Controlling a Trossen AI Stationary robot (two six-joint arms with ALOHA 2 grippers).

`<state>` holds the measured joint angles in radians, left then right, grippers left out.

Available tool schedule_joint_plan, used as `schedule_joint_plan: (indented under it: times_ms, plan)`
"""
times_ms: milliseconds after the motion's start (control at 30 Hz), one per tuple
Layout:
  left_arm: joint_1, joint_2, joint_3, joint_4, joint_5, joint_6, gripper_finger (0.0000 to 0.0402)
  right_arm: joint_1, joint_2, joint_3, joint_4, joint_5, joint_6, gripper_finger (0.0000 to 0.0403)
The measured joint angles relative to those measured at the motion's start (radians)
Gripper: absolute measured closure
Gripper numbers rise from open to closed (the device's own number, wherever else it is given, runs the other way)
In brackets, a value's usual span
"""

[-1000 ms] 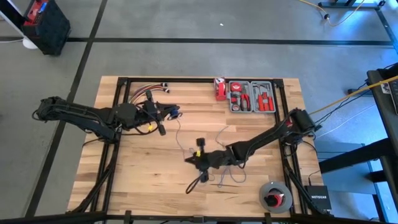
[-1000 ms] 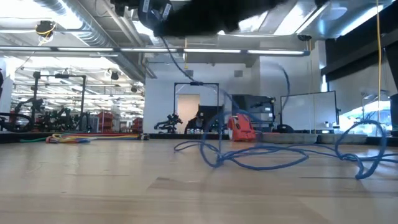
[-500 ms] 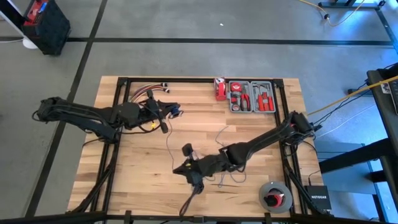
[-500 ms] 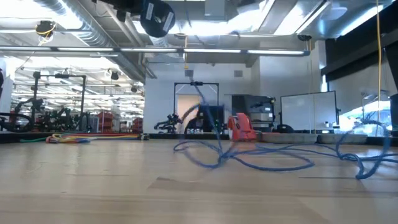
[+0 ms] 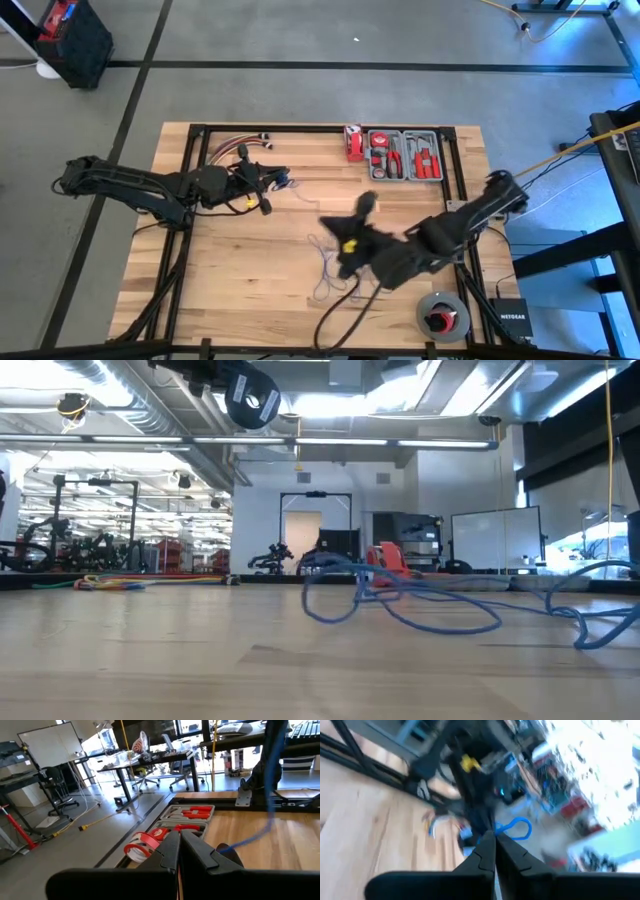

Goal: Coil cords
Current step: Uncoil the blue wire from the black spool

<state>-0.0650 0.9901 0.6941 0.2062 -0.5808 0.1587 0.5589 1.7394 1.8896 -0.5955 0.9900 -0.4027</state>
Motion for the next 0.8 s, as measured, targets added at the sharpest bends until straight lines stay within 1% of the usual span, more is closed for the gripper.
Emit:
schedule_joint_plan:
  times_ms: [33, 100, 233, 300, 367, 400, 467, 533, 600, 700, 733, 800]
  plan:
    - [0.0, 0.0, 0.0, -0.001, 0.0, -0.002, 0.0396, 0.001, -0.018, 0.0, -0.068, 0.023, 0.066, 0.0398]
    - [0.0, 0.0, 0.0, -0.001, 0.0, -0.003, 0.0396, -0.001, -0.049, -0.001, -0.242, 0.035, 0.245, 0.0398]
    - [0.0, -0.003, 0.0, 0.001, 0.0, -0.006, 0.0396, -0.011, -0.061, -0.005, -0.673, 0.069, 0.681, 0.0398]
    - [0.001, -0.005, 0.0, 0.005, 0.0, -0.006, 0.0396, -0.012, -0.061, -0.051, -0.85, 0.106, 0.891, 0.0398]
    - [-0.003, -0.01, 0.0, 0.005, 0.0, -0.007, 0.0396, -0.012, -0.061, -0.125, -0.952, 0.159, 1.072, 0.0398]
    - [-0.006, -0.011, 0.0, 0.005, 0.0, -0.008, 0.0396, -0.012, -0.061, -0.17, -0.972, 0.18, 1.155, 0.0398]
    - [-0.006, -0.014, 0.0, 0.006, 0.0, -0.005, 0.0396, -0.018, -0.061, -0.271, -0.95, 0.203, 1.247, 0.0398]
    - [-0.007, -0.017, 0.0, 0.006, 0.0, -0.006, 0.0396, -0.032, -0.061, -0.374, -0.877, 0.198, 1.266, 0.0398]
    - [-0.007, -0.018, 0.0, 0.007, 0.0, -0.005, 0.0396, -0.063, -0.062, -0.482, -0.774, 0.165, 1.267, 0.0395]
    - [-0.007, -0.018, 0.0, 0.008, 0.0, -0.007, 0.0396, -0.116, -0.061, -0.614, -0.606, 0.057, 1.257, 0.0373]
    - [-0.007, -0.018, 0.0, 0.008, 0.0, -0.009, 0.0396, -0.13, -0.061, -0.648, -0.54, 0.01, 1.229, 0.0361]
    - [-0.007, -0.018, 0.0, 0.007, 0.0, -0.009, 0.0396, -0.149, -0.061, -0.697, -0.395, -0.117, 1.141, 0.0334]
